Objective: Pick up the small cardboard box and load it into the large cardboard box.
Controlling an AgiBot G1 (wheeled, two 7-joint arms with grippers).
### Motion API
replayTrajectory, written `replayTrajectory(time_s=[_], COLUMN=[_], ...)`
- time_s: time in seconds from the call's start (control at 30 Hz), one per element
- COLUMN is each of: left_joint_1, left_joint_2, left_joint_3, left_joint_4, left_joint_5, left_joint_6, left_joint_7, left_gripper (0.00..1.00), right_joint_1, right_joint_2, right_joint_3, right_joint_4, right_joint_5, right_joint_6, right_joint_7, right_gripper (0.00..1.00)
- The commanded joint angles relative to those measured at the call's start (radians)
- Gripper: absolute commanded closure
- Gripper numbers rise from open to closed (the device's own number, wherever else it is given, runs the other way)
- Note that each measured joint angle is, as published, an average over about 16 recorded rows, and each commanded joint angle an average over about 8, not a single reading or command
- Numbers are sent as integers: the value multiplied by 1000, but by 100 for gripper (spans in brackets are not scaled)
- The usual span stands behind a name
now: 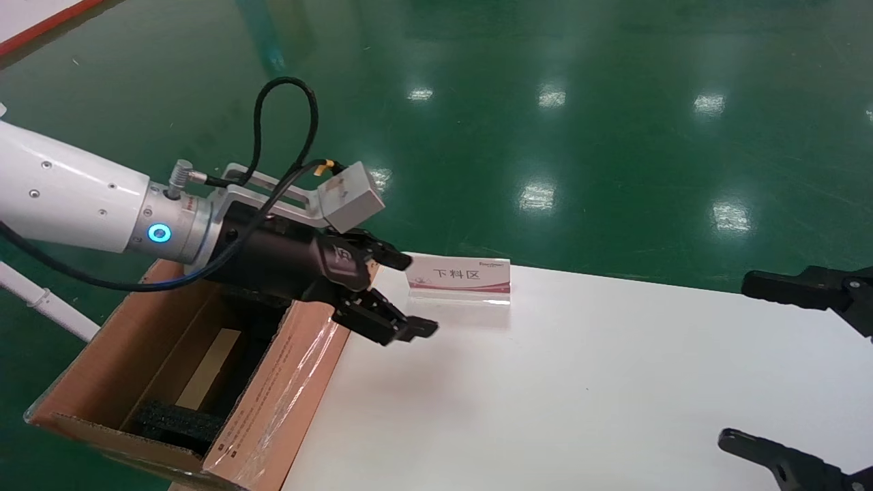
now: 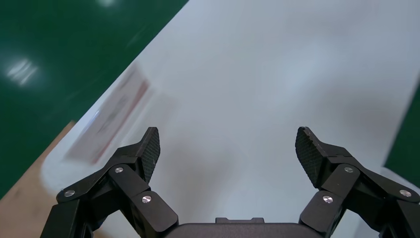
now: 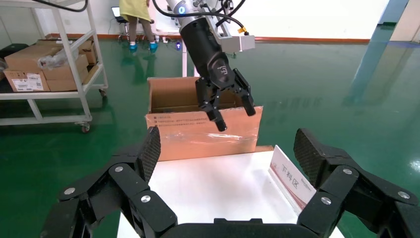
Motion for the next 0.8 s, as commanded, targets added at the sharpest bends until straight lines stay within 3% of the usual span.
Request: replayTrajectory(time_s=[0.03, 0.8], left_joint_1=[47, 588], left_joint_2=[8, 97], left_joint_3=[-61, -762], left_joint_4=[2, 29], left_joint_5=[-22, -270], left_joint_6=[20, 244], left_joint_7=[34, 421], left_gripper=[0, 0], right_joint_1=[0, -1], right_joint_2=[0, -1], right_joint_3=[0, 3], right_joint_4=[0, 1], right_joint_5=[0, -2], right_joint_6=[0, -1], right_joint_7=[0, 2], right_gripper=[0, 0])
